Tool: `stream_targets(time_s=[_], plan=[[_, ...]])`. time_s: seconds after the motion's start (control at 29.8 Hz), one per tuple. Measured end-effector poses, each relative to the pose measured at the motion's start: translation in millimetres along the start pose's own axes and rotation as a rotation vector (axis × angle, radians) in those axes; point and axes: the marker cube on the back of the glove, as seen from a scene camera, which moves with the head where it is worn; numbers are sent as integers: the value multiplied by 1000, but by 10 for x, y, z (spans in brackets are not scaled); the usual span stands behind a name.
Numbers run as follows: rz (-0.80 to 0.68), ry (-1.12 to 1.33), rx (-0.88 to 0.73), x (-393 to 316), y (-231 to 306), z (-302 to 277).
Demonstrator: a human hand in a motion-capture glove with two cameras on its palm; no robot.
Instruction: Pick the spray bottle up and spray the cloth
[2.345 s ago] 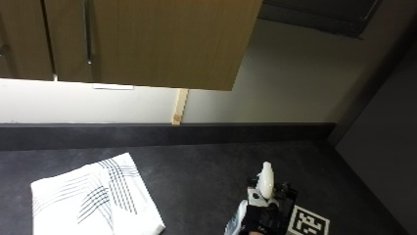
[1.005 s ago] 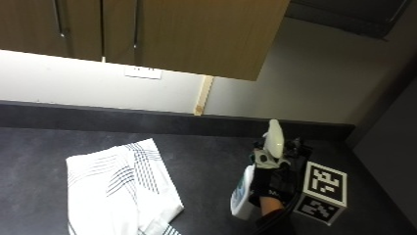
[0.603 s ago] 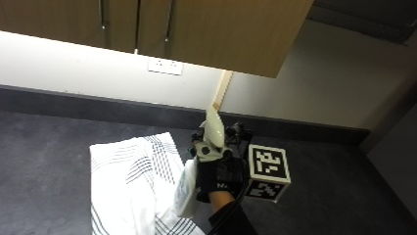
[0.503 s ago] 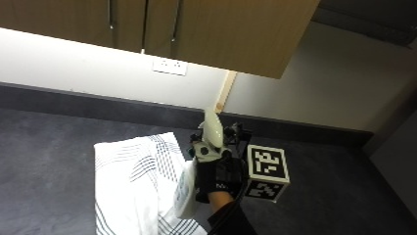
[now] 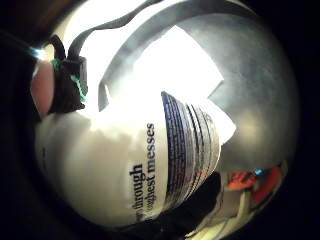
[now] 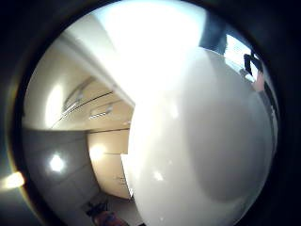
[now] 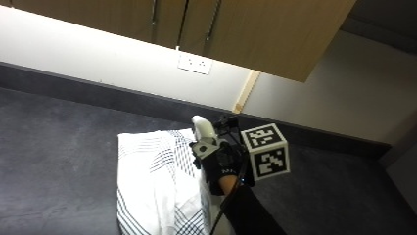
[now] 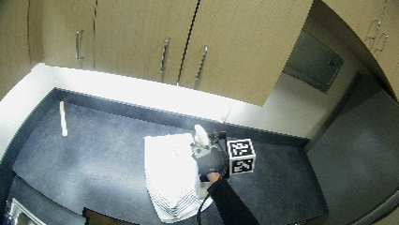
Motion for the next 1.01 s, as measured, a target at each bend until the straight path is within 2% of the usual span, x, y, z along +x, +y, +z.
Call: stream_targets(time_s=[0.13, 0.27, 0.4, 0.6, 0.8, 0.9, 1.01], plan=[[252, 121, -153, 230, -88, 178], [540, 134, -329, 536, -97, 329], [700, 112, -380, 840, -103, 384], [729, 156, -341, 1025, -94, 421], [683, 151, -306, 936, -93, 402], [598, 114, -262, 855, -97, 373], [434, 49, -162, 738, -57, 301]])
